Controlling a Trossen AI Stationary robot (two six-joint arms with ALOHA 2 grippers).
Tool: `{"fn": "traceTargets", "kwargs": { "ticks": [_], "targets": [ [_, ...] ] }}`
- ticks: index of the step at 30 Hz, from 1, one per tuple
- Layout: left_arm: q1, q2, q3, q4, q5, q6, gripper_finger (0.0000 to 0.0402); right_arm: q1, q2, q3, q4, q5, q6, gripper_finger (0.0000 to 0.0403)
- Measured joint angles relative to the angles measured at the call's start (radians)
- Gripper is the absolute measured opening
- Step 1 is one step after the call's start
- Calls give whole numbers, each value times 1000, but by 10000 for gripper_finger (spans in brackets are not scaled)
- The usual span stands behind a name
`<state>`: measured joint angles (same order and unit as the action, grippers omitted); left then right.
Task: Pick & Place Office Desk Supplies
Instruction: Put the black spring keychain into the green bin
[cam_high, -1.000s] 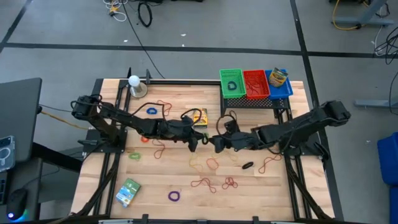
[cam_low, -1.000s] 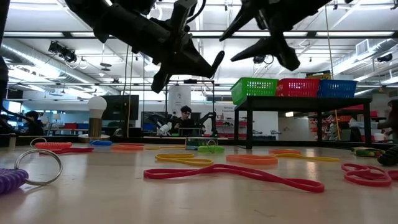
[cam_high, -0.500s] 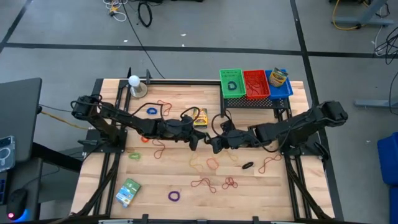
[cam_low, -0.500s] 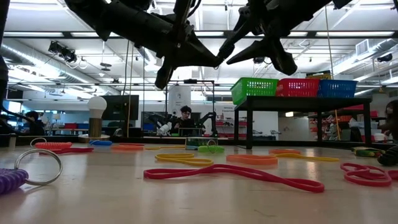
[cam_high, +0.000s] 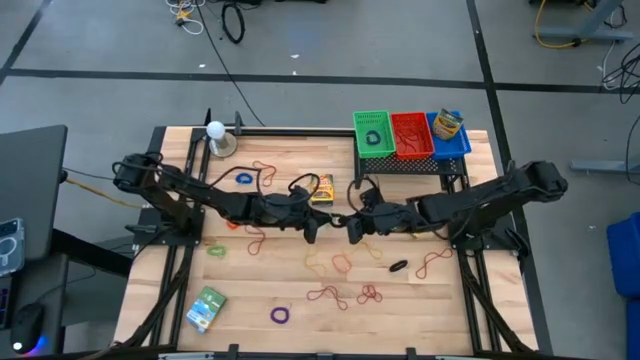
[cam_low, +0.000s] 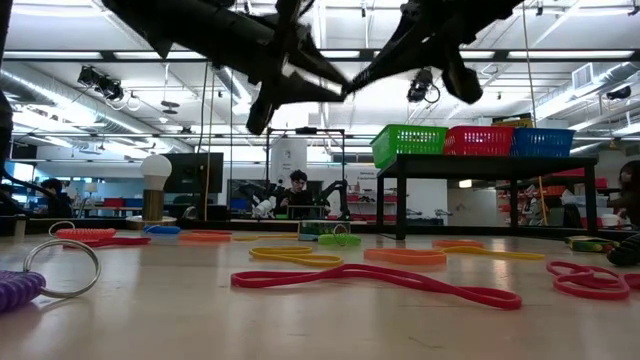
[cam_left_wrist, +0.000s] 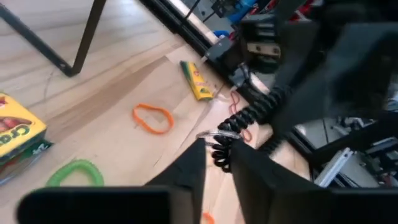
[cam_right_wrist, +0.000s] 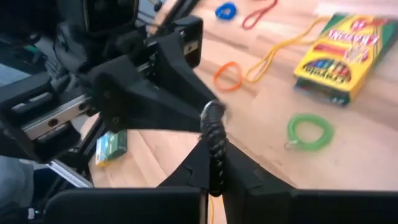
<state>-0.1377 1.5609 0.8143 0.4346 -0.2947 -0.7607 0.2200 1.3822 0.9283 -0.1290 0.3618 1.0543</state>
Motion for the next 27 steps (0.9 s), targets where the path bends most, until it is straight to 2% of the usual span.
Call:
{"fn": "traceTargets", "kwargs": {
  "ticks": [7, 11, 15, 19, 24, 27],
  "targets": [
    [1, -128, 2, -95, -16, 130, 159, -66, -145, 0, -93, 9, -58, 30],
    [-1, -173, 1, -108, -5, 239, 163, -143, -196, 39, -188, 10, -124, 27],
    [-1, -163, 1, -111, 21, 296, 124, -256, -185, 171, -362, 10, -247, 26],
    [-1, -141, -20, -83, -14, 332, 71, -408, -142, 298, -492, 10, -359, 26],
    [10, -140, -151, 140, -15, 287, 16, -593, -57, 376, -563, -39, -464, 25],
    [15, -139, -242, 315, -9, 255, 7, -670, 1, 376, -566, -111, -494, 25]
  ]
}}
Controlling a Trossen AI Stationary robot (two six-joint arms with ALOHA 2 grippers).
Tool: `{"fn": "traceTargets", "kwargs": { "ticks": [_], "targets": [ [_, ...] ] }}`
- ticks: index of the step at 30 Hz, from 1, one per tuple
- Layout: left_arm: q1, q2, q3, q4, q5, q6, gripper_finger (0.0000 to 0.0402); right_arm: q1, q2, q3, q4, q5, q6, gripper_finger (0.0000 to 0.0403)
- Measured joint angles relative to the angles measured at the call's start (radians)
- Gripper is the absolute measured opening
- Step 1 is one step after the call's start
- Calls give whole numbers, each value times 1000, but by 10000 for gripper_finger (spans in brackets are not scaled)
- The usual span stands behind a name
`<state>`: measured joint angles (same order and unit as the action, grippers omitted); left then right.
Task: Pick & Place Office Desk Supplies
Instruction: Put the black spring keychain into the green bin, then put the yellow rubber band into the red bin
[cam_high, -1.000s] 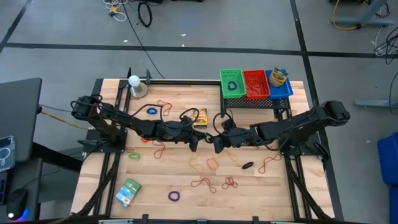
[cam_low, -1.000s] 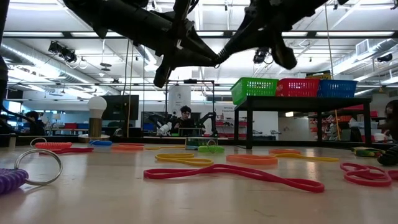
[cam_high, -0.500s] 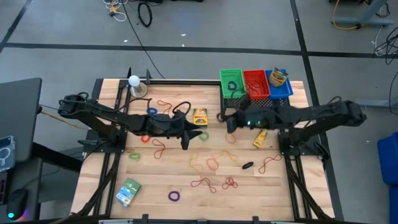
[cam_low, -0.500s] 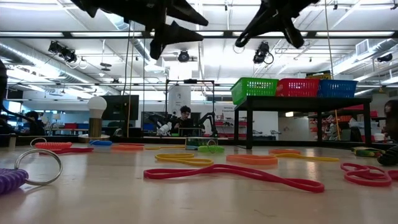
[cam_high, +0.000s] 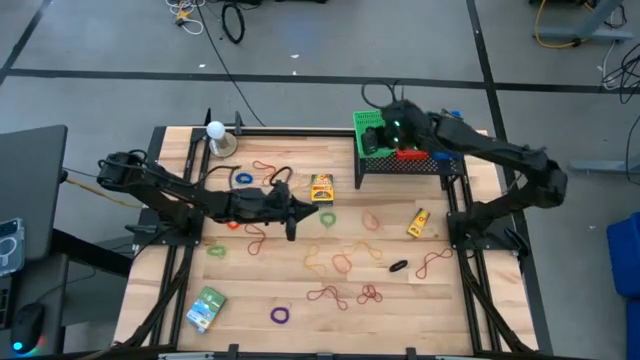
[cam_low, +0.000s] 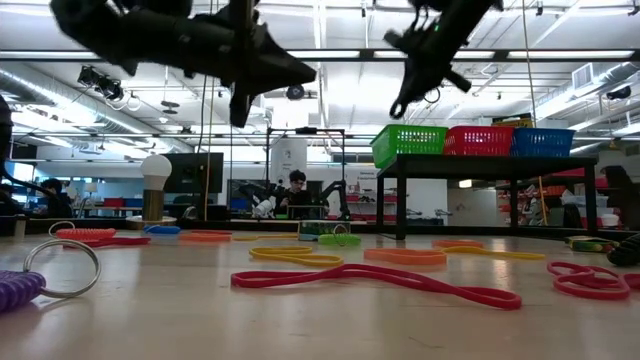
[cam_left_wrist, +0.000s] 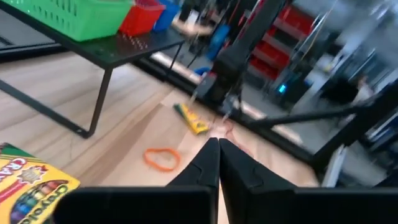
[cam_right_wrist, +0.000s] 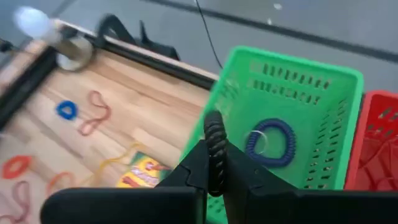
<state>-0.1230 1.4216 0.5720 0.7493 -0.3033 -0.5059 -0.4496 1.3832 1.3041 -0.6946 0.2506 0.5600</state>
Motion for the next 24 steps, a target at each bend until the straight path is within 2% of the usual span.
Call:
{"fn": "traceTargets", "kwargs": {
  "ticks": [3, 8, 17, 24],
  "targets": [
    [0, 0, -60, 80, -3, -18, 8, -53, 51, 0, -16, -48, -9, 26],
    [0, 0, -80, 89, -9, -46, 9, -86, 103, 0, -16, -65, -34, 50],
    [29, 0, -80, 85, -11, -107, 10, -93, 107, 0, -45, 3, -47, 137],
    [53, 0, -80, 91, -11, -108, 10, -93, 102, 0, -47, 1, -53, 196]
  ]
}}
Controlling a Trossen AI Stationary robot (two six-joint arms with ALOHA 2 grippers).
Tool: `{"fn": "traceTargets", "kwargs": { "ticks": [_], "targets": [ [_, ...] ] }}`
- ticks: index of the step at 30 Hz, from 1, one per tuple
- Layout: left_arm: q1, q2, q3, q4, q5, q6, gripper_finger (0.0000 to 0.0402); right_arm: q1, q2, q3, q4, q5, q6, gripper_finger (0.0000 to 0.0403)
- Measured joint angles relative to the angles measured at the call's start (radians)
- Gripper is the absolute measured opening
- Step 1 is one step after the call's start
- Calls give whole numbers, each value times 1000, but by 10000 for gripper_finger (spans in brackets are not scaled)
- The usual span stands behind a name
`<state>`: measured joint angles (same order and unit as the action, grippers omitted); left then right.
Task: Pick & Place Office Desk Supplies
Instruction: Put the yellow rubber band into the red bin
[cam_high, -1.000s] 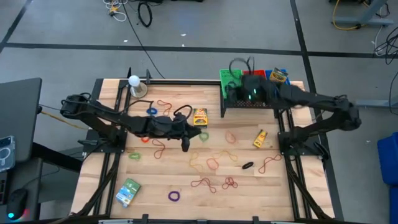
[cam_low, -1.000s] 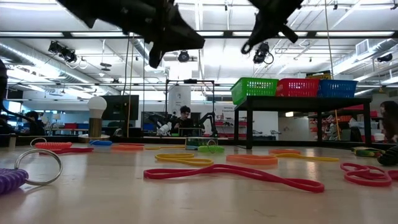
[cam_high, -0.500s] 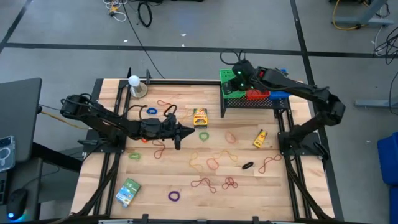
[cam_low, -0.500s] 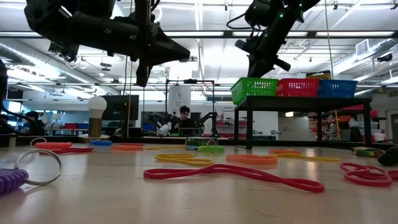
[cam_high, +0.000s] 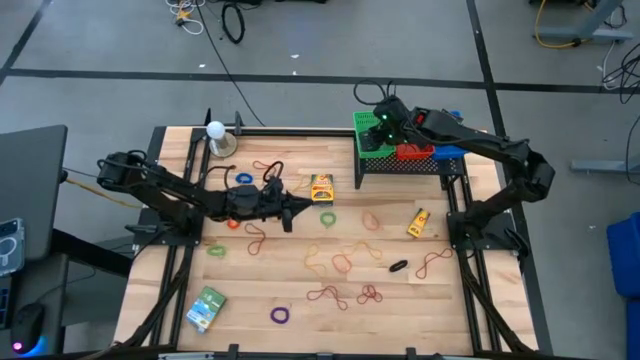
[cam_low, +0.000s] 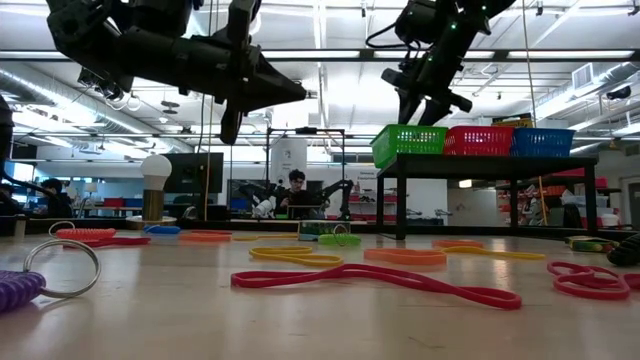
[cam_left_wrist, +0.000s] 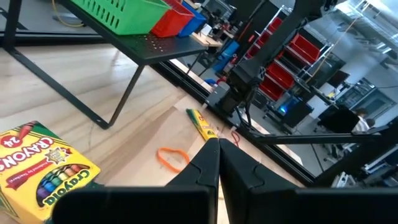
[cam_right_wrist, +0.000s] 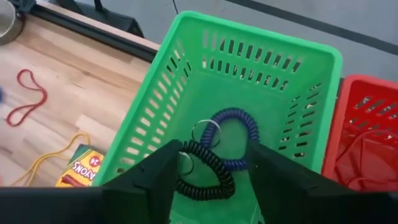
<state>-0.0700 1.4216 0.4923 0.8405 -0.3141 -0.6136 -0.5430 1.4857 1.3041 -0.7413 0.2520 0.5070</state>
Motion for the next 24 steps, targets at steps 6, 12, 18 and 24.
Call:
{"fn": "traceTargets", "kwargs": {
  "ticks": [6, 12, 18, 24],
  "targets": [
    [-1, 0, 0, 1, 0, -30, 11, 10, -61, 26, -28, -15, -81, 189],
    [4, 0, 1, 1, 55, -21, 13, 95, -167, 37, -34, 11, -131, 118],
    [13, 0, 21, -1, 67, -14, 12, 252, -227, 37, -32, 144, -183, 27],
    [19, 0, 29, -23, 72, 56, 9, 404, -225, -2, 33, 204, -166, 19]
  ]
}}
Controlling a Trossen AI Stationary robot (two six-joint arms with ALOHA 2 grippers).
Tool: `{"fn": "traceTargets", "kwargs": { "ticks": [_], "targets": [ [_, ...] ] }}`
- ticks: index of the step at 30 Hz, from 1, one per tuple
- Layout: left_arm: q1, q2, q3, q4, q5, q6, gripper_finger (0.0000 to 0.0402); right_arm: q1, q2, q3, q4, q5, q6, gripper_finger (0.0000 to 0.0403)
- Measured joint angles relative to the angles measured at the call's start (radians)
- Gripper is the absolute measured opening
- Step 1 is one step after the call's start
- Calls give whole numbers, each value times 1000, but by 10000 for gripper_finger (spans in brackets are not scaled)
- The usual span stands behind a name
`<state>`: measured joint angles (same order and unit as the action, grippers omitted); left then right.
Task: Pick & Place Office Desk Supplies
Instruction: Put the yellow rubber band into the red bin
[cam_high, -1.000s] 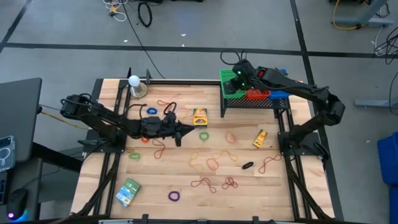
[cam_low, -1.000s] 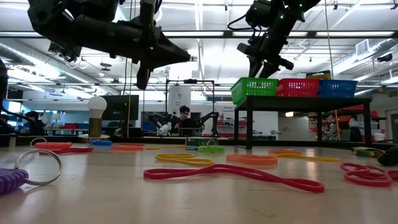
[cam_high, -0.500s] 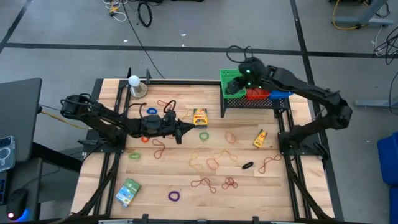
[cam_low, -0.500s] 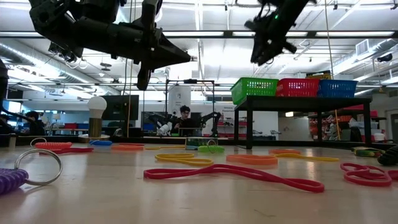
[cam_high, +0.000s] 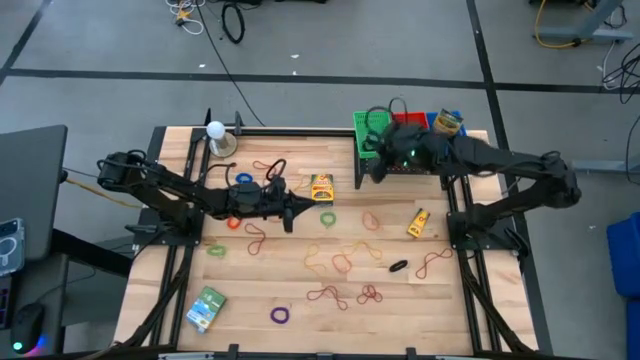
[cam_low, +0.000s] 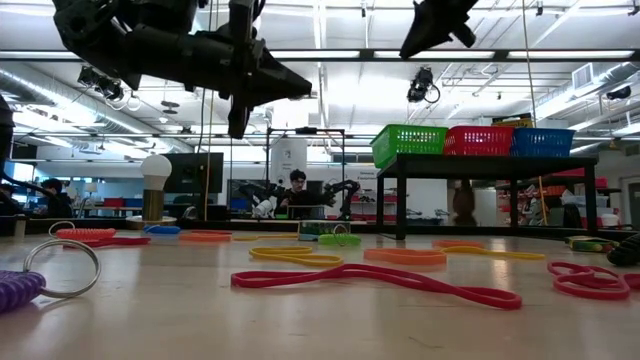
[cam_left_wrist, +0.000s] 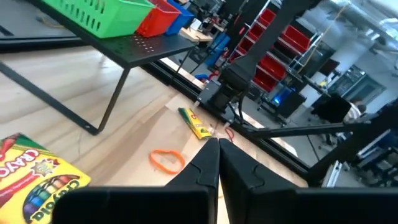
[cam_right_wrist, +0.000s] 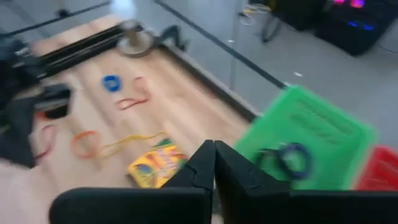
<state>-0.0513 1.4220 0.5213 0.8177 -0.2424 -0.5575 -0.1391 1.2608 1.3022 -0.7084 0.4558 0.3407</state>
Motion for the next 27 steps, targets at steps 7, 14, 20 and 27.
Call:
{"fn": "traceTargets", "kwargs": {
  "ticks": [7, 14, 20, 27],
  "targets": [
    [-20, 0, 1, -54, 18, 26, 6, 176, -14, -141, 140, -9, 60, 13],
    [-62, 0, 9, -227, 16, 14, 6, 341, -14, -206, 161, -22, 156, 8],
    [-90, 0, 51, -449, -47, 6, 9, 431, -14, -360, 203, -91, 257, 5],
    [-93, 0, 52, -461, -72, -3, 11, 480, 2, -635, 509, -151, 378, 15]
  ]
}}
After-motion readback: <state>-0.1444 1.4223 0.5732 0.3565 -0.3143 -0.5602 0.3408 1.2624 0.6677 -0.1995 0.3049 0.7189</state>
